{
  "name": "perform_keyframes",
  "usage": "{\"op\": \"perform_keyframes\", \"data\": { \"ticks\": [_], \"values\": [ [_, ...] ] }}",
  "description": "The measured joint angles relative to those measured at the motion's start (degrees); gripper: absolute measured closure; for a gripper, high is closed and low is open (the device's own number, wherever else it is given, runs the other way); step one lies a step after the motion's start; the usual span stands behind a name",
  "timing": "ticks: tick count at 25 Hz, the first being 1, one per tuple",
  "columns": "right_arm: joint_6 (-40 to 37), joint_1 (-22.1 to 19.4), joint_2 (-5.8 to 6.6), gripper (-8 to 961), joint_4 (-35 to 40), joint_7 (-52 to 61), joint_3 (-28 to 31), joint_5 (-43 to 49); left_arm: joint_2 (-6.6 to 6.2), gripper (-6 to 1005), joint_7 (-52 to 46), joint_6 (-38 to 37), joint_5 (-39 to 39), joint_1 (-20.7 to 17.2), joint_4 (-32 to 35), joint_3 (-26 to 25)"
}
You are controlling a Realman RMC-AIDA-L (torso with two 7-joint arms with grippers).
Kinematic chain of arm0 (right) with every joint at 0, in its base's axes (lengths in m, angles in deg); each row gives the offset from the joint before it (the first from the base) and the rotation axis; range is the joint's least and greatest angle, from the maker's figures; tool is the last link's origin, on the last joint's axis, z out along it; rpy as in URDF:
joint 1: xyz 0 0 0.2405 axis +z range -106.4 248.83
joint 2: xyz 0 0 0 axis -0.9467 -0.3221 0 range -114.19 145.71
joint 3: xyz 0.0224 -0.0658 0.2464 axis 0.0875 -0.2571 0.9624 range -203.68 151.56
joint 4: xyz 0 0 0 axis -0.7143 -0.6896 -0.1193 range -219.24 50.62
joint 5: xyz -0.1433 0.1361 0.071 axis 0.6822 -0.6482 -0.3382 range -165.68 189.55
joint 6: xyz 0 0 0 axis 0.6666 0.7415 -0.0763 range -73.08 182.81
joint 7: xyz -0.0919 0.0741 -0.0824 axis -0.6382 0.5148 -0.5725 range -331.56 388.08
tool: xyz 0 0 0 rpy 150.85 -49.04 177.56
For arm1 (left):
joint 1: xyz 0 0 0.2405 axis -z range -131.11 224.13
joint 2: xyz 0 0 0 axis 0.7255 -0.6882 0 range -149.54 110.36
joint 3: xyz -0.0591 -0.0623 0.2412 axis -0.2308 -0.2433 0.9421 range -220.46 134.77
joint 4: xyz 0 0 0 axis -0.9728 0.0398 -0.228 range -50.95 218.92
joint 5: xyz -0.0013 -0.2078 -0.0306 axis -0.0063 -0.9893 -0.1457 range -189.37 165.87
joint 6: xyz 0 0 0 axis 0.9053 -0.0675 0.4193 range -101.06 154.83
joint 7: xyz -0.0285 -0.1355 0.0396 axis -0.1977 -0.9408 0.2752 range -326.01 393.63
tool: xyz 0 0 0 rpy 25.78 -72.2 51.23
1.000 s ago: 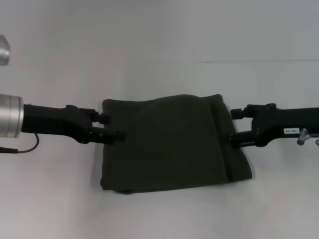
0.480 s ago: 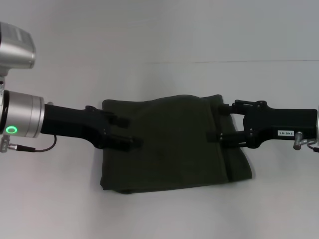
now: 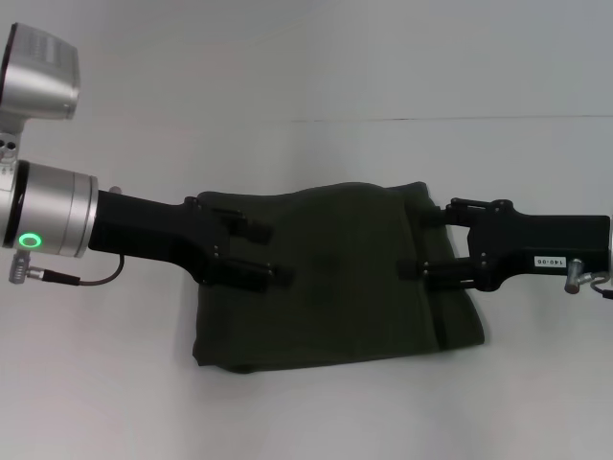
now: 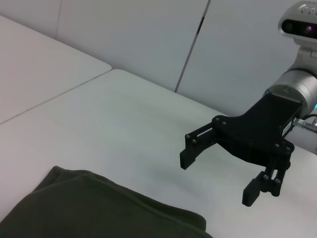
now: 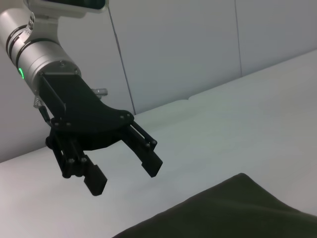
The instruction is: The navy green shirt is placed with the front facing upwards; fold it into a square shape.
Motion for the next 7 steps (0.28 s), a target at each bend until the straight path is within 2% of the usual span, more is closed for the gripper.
{"op": "perform_keyframes", "data": {
  "ticks": [7],
  "values": [
    [-1.3, -0.4, -0.02, 8, -0.1, 0.0, -0.2, 0.1, -0.13, 207, -0.2, 0.0, -0.1, -0.1, 0.1, -0.1]
  ]
}}
